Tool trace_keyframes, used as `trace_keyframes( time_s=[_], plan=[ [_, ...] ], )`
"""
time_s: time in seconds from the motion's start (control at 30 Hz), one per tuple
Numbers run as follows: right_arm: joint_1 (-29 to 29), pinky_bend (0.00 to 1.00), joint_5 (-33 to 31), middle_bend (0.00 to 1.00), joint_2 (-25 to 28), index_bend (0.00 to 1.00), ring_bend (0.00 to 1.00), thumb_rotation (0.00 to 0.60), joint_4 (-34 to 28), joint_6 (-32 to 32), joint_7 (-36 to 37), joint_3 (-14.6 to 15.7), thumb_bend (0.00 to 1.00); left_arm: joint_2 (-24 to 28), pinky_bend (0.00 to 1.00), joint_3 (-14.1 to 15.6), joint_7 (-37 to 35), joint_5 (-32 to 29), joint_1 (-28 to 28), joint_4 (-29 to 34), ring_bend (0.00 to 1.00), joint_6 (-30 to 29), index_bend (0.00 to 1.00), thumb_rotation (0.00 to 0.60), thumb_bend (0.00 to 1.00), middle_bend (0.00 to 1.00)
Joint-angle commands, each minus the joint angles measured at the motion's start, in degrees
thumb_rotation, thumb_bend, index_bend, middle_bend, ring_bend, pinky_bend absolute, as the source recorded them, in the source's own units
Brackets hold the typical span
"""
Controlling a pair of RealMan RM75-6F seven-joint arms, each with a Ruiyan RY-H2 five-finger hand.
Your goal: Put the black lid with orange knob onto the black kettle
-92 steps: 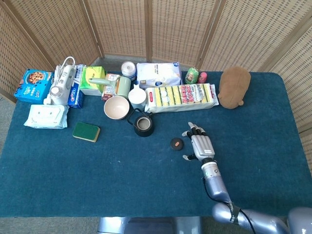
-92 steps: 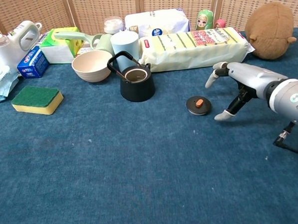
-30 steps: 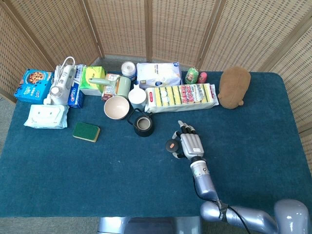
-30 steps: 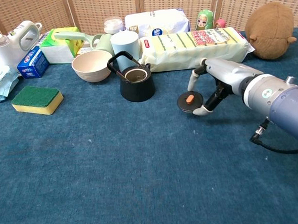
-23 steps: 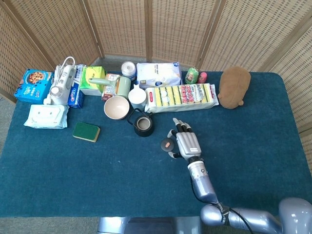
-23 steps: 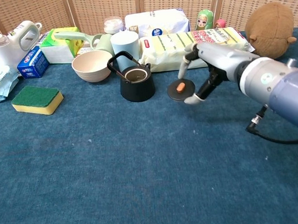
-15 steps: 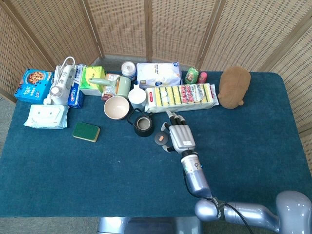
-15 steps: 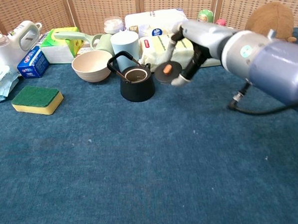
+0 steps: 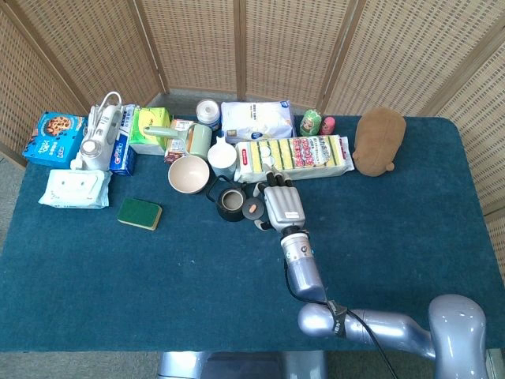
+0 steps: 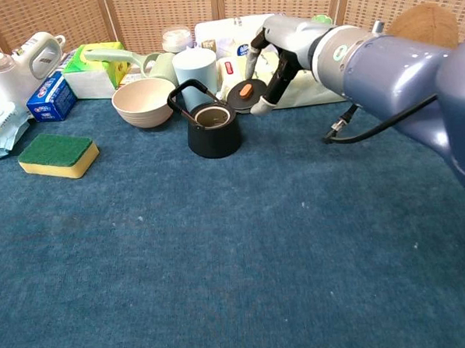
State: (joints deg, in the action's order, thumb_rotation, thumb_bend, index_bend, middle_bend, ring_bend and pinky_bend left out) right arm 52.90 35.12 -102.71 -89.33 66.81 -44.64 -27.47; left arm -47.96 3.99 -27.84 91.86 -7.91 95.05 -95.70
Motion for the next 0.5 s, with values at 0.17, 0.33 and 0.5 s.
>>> trace_keyframes(
  time_s=[0.17,0.33,0.5],
  plan=[
    [4.5,0.00,-3.6,0.01,-3.8,0.42,0.00,0.600,7.9,-3.0,2.0,-1.8,0.26,0.4,0.06,-0.2,0.0,-1.0,1.3,0.5,0.00,2.7,0.00,0.600,0.07,0.00],
    [6.8,0.00,-4.4,0.01,-6.1,0.42,0.00,0.600,12.9,-4.3,3.6,-2.5,0.26,0.8,0.06,-0.4,-0.9,-1.9,1.8,0.6,0.00,3.7,0.00,0.600,0.08,0.00],
    [8.5,0.00,-5.1,0.01,-7.7,0.42,0.00,0.600,16.2,-5.1,4.1,-2.6,0.26,1.0,0.06,-0.5,-1.8,-2.4,1.7,0.3,0.00,3.9,0.00,0.600,0.07,0.00]
  ],
)
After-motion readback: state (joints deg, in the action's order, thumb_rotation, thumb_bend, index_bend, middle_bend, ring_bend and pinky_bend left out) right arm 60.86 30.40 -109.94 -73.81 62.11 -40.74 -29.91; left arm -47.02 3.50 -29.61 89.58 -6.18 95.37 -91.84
